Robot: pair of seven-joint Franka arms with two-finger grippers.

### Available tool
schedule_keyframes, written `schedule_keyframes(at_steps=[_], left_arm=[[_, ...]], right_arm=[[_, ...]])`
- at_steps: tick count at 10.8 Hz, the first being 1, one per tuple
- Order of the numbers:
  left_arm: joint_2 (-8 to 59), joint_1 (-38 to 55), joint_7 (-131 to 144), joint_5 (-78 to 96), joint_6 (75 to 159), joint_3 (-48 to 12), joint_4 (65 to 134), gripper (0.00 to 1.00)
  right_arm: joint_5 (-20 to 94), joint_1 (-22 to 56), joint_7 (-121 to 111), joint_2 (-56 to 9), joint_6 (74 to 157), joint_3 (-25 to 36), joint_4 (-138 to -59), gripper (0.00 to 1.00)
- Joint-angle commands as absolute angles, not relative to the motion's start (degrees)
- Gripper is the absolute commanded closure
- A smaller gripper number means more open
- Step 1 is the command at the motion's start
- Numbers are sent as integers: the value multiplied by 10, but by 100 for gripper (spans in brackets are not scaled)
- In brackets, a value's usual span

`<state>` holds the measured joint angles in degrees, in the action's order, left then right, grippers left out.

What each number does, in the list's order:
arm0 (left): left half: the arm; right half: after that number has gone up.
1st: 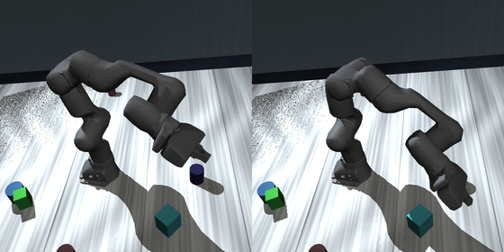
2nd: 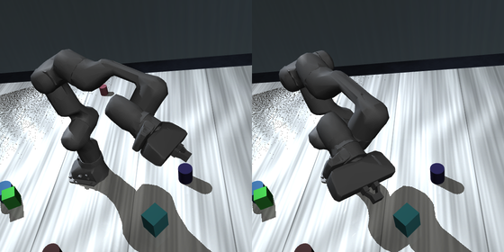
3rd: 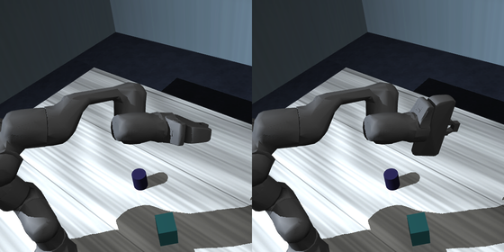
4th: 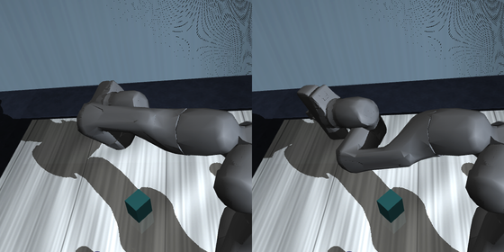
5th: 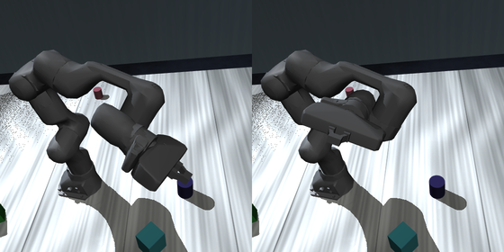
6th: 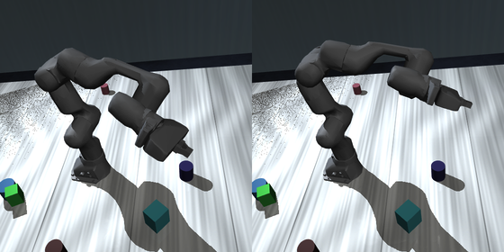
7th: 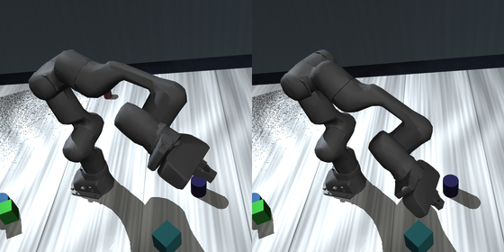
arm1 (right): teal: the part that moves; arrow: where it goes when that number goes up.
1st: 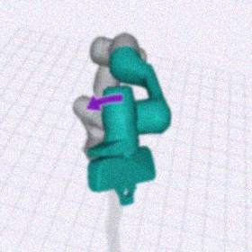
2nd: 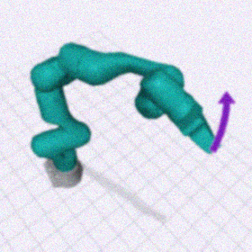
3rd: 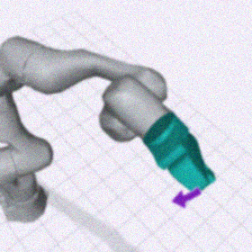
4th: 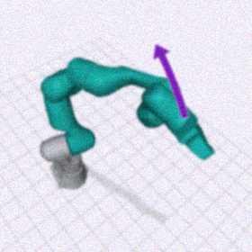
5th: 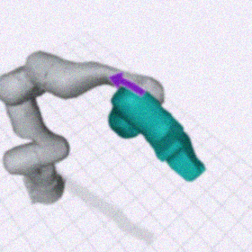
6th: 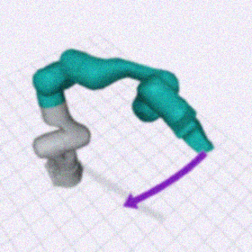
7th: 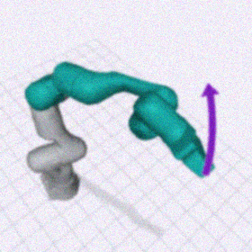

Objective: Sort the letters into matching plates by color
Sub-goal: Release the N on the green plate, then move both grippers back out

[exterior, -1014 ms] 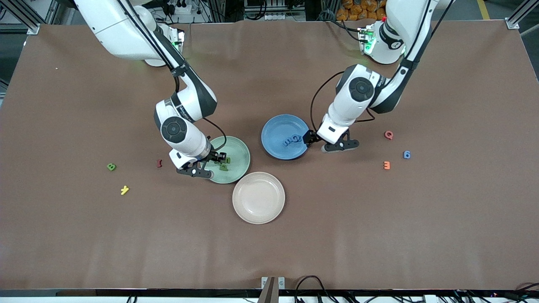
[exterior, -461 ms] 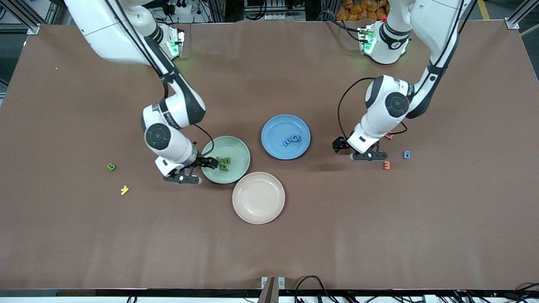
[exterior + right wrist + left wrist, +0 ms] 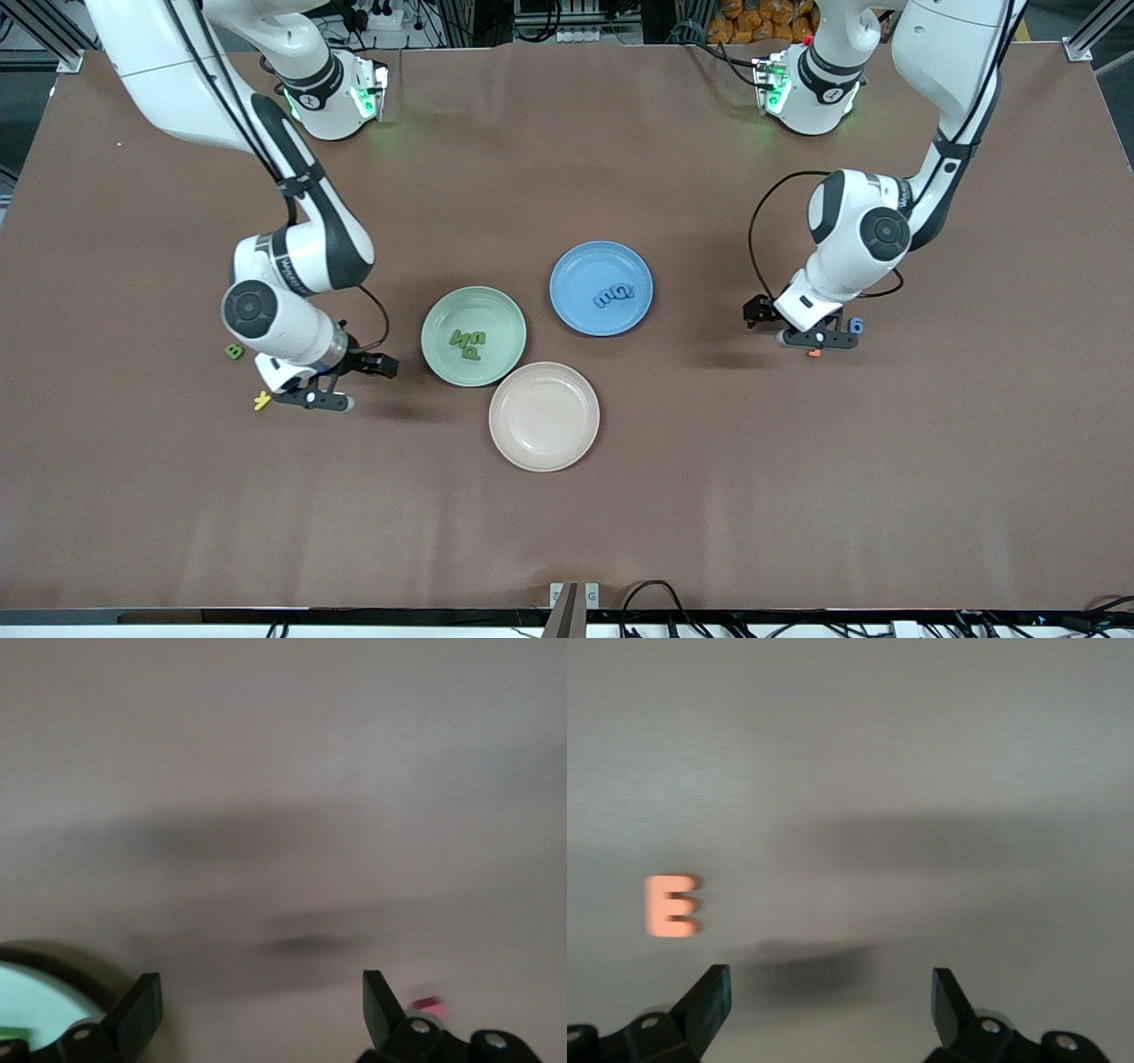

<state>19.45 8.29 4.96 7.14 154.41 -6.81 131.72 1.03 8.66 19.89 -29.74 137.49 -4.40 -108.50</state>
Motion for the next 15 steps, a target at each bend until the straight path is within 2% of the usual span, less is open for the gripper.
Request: schedule_keyframes(at_steps=[1,4,10,15], left_arm=[[168,83,-7,69,1540,-33,1347,0],[163,83,-72,69,1541,9,1360,0],[156,83,-141,69,1548,46,1376,0],[170,84,-194,69,1607,64,1396,0]], right_arm=[[9,22,120,-287,1365,-47,-1091,0],[9,-24,10,-287,1365,-47,-1092,0],[9,-83,-321,-288,1366,-47,-1098,0],[-3,-147,-473,-284,1368,-47,-1118,0]])
